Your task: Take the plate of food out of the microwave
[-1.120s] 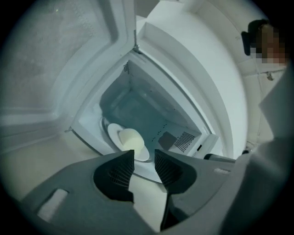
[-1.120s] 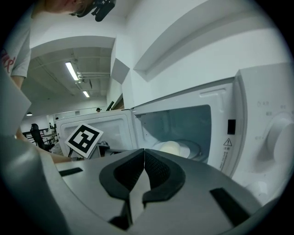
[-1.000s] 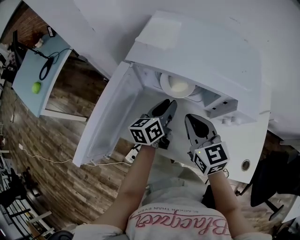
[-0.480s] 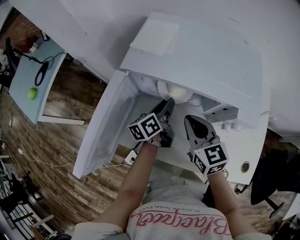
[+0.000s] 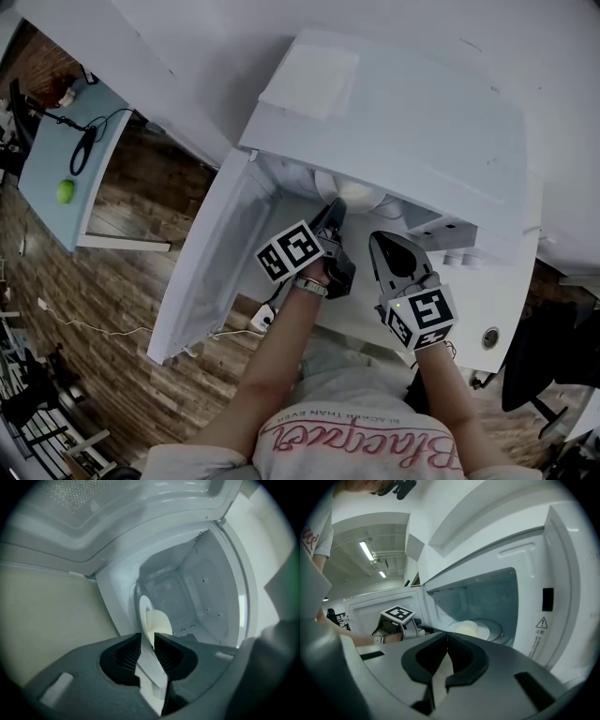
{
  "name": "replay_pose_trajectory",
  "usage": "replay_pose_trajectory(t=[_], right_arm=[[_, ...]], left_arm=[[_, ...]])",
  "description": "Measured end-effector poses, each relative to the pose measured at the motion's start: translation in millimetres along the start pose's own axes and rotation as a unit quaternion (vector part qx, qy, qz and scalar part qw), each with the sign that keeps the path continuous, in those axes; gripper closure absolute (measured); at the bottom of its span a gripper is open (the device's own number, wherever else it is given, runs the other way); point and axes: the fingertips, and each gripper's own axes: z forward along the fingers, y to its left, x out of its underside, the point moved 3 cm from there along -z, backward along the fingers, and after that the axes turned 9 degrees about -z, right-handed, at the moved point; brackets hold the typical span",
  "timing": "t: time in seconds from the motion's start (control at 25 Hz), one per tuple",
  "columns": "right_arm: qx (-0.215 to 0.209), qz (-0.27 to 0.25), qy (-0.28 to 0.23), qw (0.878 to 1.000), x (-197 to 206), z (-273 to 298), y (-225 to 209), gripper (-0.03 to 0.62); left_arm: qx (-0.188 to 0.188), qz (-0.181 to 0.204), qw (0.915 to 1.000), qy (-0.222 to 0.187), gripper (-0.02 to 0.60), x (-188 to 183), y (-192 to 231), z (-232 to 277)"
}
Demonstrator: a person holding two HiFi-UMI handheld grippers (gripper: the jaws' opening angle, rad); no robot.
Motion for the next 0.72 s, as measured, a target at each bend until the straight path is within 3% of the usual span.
replay_pose_trajectory(t=[0.12,0.36,0.72], right_arm=[[0.001,0.0,0.002,1.0,0.3,-0.2,-1.9,0.582],[-0.001,-0.004,0.003,1.0,-0.2,0.3,-1.1,0.582],[-0.001,-0.009,0.009,1.0,3.0,-5.3,0.6,0.582]], left_arm=[[-0.023,-0.03,0.9993,0.007,0.495,-1.5,0.8,1.2],[-0.071,-0.049,0.996,0.026,0.518,-2.8,-1.4,3.1],[-0.019,-0.121,0.9924,0.017,0.544,2.3,1.6,0.4]])
